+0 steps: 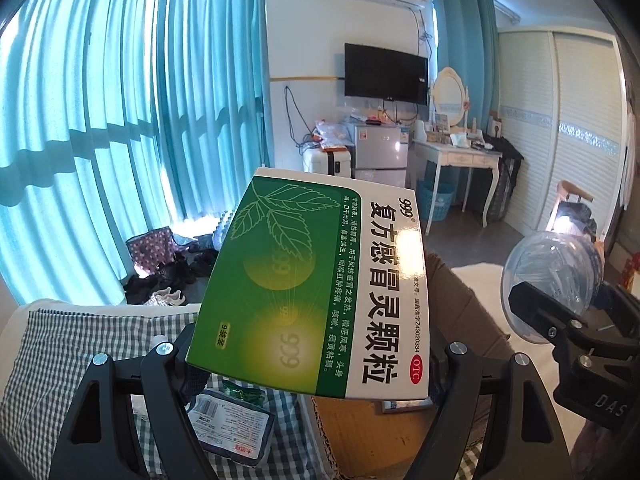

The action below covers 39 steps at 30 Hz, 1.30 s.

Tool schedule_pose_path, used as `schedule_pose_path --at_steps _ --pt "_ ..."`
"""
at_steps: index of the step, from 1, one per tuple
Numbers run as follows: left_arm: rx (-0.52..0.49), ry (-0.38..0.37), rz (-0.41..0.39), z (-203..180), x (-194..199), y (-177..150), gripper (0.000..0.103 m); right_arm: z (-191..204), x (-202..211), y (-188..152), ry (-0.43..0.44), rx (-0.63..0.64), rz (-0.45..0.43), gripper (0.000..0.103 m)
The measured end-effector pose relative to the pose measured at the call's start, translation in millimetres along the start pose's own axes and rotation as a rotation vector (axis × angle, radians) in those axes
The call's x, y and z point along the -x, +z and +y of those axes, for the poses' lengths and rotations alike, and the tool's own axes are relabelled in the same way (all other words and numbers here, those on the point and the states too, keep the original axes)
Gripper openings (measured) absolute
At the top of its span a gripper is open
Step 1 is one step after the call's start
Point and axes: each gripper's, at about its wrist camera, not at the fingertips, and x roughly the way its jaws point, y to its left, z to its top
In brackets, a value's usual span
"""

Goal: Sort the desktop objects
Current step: 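Lift and carry the green box and floss jar with both tools to the cardboard box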

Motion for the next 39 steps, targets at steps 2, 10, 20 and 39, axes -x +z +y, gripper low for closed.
schedule_pose_path --at_steps 2,10,20,39 --pt "0.003 -0.007 0.019 -3 -8 -4 0.082 -1 -5 -3 -0.001 0.002 0.019 0.088" --pt "-0.034 -0.02 0.084 -16 -37 -14 0.082 -7 -35 -17 -0.002 -0.009 0.115 0.088" --pt "-0.124 -0.021 0.147 -37 -81 -21 0.082 -21 -67 -37 -0.019 -0.049 0.24 0.088" --pt "-0.222 -0.109 0.256 -60 -137 -7 0.08 -14 -103 -59 -0.033 0.005 0.403 0.088"
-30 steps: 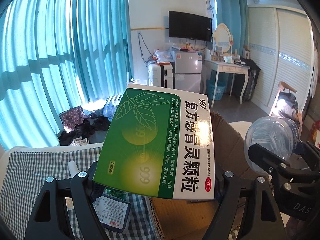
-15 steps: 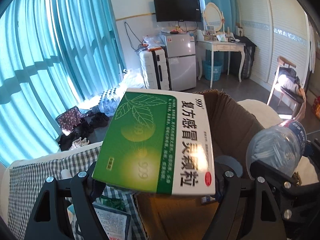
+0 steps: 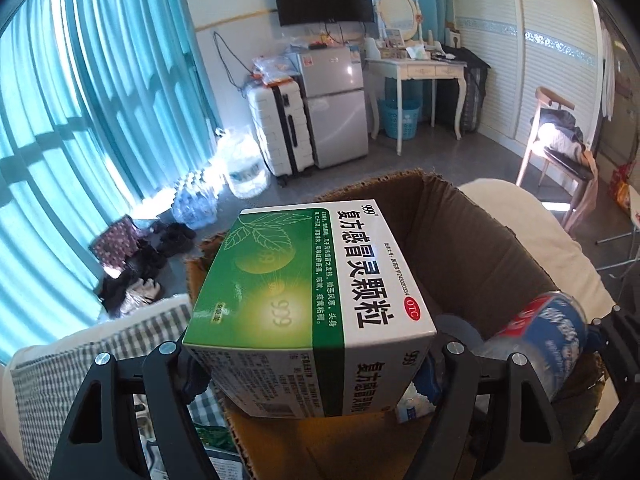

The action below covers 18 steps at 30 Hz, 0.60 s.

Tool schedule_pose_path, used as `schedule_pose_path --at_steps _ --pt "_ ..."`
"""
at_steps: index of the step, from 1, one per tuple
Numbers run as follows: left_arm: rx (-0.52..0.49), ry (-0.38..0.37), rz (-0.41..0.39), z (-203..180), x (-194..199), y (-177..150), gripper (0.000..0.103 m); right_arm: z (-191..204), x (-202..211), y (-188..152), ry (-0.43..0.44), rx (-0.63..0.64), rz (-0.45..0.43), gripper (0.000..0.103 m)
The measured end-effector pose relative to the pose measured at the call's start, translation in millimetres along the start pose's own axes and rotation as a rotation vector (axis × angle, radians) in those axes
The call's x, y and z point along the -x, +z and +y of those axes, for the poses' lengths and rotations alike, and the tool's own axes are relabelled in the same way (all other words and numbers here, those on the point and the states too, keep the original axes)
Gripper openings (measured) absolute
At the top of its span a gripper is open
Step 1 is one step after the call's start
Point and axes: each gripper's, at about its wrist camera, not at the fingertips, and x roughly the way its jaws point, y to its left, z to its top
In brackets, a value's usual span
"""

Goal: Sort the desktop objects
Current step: 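Lift and carry the green box and floss jar with both tools to the cardboard box, then open both tools to release the green box and floss jar into the box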

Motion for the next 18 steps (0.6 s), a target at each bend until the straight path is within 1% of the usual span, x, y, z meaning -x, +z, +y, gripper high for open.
schedule_pose_path --at_steps 2,3,7,11,13,14,15,18 --pt "-0.013 -0.041 0.048 0 -7 4 0.08 1 -3 -2 0.004 0.005 0.019 0.088" --pt "-0.018 -0.045 0.059 0 -8 5 0.08 0 -5 -2 0.013 0.002 0.03 0.088" --pt "-0.033 -0.034 0.076 -2 -10 3 0.08 2 -11 -6 0.014 0.015 0.062 0.088" --pt "-0.011 -0.039 0.092 -2 -13 2 0.083 3 -13 -7 0.023 0.018 0.075 0.088" --pt "-0.004 -0.037 0.088 0 -11 3 0.087 4 -12 -9 0.027 0.022 0.079 0.088" --pt "-0.003 -0.031 0.083 0 -9 3 0.094 4 -12 -7 0.025 0.027 0.078 0.088" --pt "-0.002 -0.026 0.076 1 -7 3 0.098 3 -12 -4 0.021 0.034 0.074 0.089" --pt "0.004 -0.009 0.054 4 1 3 0.098 9 -6 -4 0.025 0.058 0.045 0.09"
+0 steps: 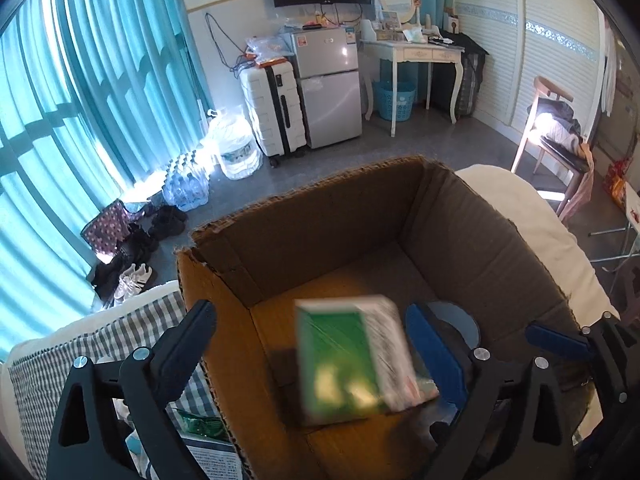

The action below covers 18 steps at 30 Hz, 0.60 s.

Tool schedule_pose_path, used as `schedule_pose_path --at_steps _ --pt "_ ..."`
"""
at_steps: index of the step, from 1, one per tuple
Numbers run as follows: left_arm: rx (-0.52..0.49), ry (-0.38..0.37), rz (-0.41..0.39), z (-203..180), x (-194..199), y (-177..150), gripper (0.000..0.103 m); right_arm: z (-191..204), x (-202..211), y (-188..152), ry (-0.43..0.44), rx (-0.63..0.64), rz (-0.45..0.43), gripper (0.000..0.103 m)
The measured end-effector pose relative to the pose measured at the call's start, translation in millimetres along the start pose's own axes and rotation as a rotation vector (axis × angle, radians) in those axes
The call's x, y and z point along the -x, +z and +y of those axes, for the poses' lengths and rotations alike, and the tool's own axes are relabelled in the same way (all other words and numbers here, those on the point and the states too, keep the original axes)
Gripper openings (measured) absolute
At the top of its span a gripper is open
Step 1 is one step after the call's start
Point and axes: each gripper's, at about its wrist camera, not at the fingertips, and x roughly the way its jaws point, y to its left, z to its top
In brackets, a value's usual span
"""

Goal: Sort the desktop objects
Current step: 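Open both tools to release the green box and floss jar into the box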

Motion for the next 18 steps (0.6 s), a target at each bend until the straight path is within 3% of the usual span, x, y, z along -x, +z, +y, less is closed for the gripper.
schedule_pose_path --at_steps 6,18 --pt "0.049 0.019 -0.045 17 21 5 0.098 10 21 4 0.003 0.022 -0.092 0.095" --pt "0.162 0.032 -0.136 32 64 1 0.098 5 47 12 0.016 -0.047 -0.18 0.095"
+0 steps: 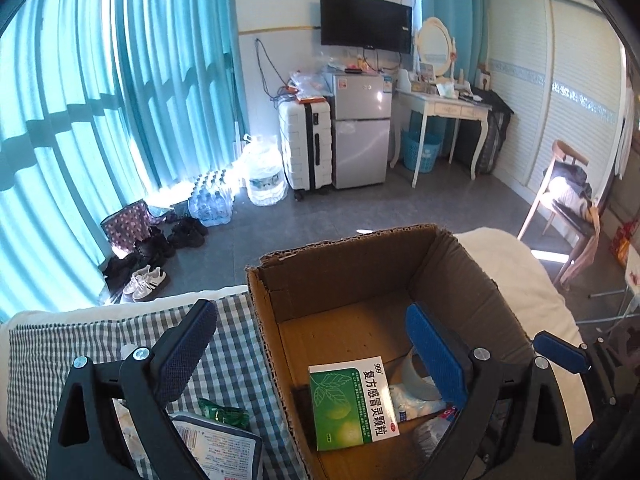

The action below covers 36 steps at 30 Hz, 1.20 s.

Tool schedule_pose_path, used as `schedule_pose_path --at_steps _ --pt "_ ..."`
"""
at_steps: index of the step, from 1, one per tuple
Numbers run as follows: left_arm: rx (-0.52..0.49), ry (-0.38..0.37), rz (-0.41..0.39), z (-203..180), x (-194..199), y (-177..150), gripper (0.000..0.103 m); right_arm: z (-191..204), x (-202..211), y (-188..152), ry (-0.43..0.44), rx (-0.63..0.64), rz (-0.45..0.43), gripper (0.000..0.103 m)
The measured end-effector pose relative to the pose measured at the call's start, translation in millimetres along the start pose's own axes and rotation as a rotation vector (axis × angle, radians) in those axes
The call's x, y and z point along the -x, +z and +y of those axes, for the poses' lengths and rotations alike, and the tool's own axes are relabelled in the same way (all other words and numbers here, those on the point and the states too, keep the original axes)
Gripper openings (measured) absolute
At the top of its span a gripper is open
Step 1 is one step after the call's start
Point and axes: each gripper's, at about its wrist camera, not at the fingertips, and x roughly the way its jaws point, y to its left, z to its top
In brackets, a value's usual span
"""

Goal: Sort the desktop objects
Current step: 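Open both tools to release the green box and floss jar into the box, then move both open tools back over the items on the bedspread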

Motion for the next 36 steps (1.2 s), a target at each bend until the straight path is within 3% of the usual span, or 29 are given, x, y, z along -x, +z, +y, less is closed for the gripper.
schedule_pose_path --at_steps 8,18,22,26,36 --pt "0.05 0.003 -0.101 10 42 -2 0.099 -12 25 7 -0.001 -0.085 -0.082 0.095" --pt "0.112 0.021 -0.228 39 106 -5 0.103 -5 57 13 -0.038 -0.077 -0.161 0.095" --pt "0.121 0.041 -0.272 52 128 -5 0.103 -2 75 15 -0.028 -0.09 -0.22 0.103" --pt "0.155 0.074 -0.297 68 144 -10 0.103 10 85 18 0.026 -0.082 -0.244 0.103" --pt "0.2 0.123 -0.317 107 169 -23 0.103 25 103 26 0.054 -0.112 -0.302 0.103"
